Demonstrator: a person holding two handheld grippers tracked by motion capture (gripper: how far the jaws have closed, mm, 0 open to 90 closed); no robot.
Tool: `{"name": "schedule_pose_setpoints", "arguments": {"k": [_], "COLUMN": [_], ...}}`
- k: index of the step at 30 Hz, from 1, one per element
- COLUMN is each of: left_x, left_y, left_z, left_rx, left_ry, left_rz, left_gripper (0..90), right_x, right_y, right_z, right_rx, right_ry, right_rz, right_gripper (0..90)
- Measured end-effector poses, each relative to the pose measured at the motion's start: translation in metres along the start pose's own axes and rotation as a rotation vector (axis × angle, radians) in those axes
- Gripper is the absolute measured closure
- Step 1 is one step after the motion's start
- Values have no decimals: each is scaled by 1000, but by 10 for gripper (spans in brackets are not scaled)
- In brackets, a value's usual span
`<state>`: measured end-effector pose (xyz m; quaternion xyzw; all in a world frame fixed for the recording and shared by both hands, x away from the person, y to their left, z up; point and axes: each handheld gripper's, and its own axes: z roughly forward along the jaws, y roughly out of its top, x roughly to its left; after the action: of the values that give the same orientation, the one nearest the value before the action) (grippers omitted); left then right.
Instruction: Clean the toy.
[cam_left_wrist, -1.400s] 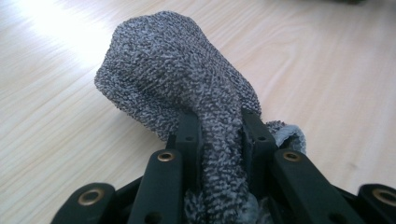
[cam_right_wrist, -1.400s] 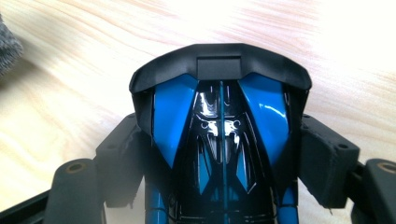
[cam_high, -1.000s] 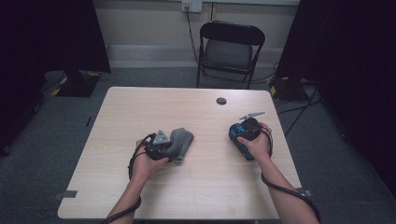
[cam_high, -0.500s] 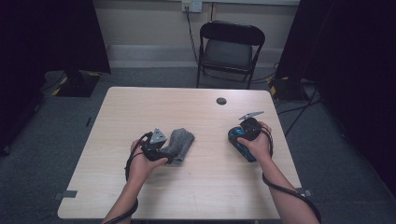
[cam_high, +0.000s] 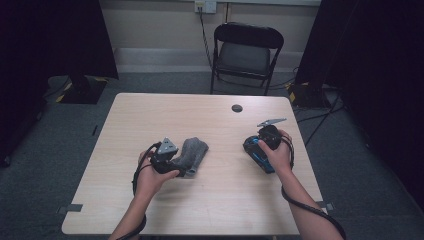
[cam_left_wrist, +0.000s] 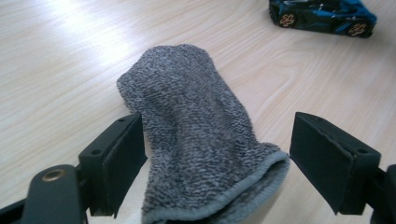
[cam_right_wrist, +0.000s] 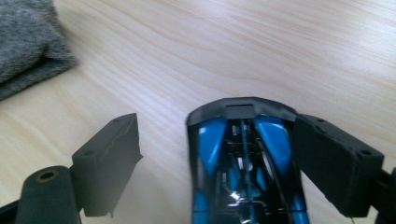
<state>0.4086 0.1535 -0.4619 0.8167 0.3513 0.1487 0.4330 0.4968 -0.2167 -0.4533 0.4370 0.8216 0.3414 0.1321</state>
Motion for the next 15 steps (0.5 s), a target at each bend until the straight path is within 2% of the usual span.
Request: {"name": "schedule_pose_setpoints", "arguments": {"k": [2,7,14,15], "left_x": [-1,-3,-8,-11], "left_y": [0,-2,-1,0], "left_z": [-1,-6,-10,-11], "left_rx": [0,-3,-8,-9], "left_ry": [-5,-24,-37,-42], "left_rz": [-10,-26,-20,-9], "left_gripper": [162,161,161,161], "right_x": [6,14,23,29], "right_y": [1,0,-5,-7], "right_z": [-5,-11,-15,-17], "right_rx": [-17,-39,-51,-48], "right_ry": [22,25,47,48], "right_rz": [-9,-12,-10,-19], "right_gripper": [146,147,146,147]}}
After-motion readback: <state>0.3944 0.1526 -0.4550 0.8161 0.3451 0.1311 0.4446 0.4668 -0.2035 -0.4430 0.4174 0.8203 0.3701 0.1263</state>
